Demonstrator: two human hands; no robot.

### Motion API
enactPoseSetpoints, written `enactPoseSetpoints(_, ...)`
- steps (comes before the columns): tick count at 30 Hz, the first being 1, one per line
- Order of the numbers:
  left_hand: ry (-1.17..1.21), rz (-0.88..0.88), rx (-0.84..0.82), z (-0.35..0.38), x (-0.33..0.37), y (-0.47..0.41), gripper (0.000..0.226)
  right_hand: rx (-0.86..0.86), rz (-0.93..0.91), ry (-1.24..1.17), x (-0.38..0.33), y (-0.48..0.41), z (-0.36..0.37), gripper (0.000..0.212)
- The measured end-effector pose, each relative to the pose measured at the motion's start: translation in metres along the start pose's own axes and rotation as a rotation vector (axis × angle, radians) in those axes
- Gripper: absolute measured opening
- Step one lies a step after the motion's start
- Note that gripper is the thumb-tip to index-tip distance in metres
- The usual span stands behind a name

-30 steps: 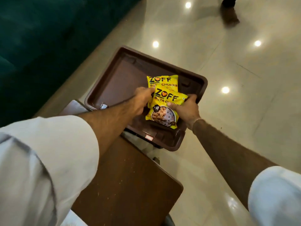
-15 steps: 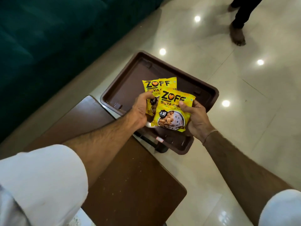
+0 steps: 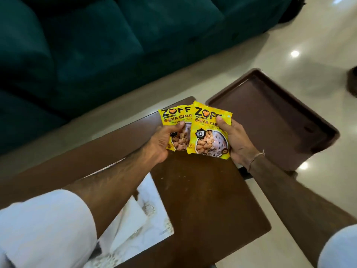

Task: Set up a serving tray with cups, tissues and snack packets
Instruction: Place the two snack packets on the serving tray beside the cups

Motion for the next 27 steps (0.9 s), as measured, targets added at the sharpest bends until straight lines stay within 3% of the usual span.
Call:
enactPoseSetpoints(5,0.075,0.053,0.135,-0.108,0.0,0.082,0.07,-0.087,0.065,0.13,0.045,0.012,0.089,0.034)
enactPoseSetpoints(11,0.128,0.118,0.311,-0.223,-0.016,0.181,0.046,-0.144,0.141,0.327,0.11,0.034,0.159,0.044)
enactPoseSetpoints(15,0.184,0.147,0.413,-0.287,-0.037,0.239,0.044,-0.11,0.145,0.447,0.145,0.048,0.186,0.037)
enactPoseSetpoints(19,0.24,0.152,0.51,-0.348,-0.065,0.285,0.051,-0.14,0.216,0.33,0.164,0.055,0.219,0.038)
enactPoseSetpoints(23,0.266,0.107,0.6,-0.397,-0.109,0.318,0.037,-0.282,0.46,0.144,0.174,0.054,0.26,0.039)
enactPoseSetpoints(27,0.213,-0.002,0.647,-0.414,-0.16,0.335,0.03,-0.323,0.599,0.211,0.184,0.047,0.282,0.041)
Point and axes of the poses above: each hand's wrist, its own y-axis away from the middle knuckle, its own z-axis out of the palm, x = y × z, the point moved 4 cm from there along -y, towards the middle knuckle, and after that the axes turned 5 degrees about -x, right-handed, at the moved point
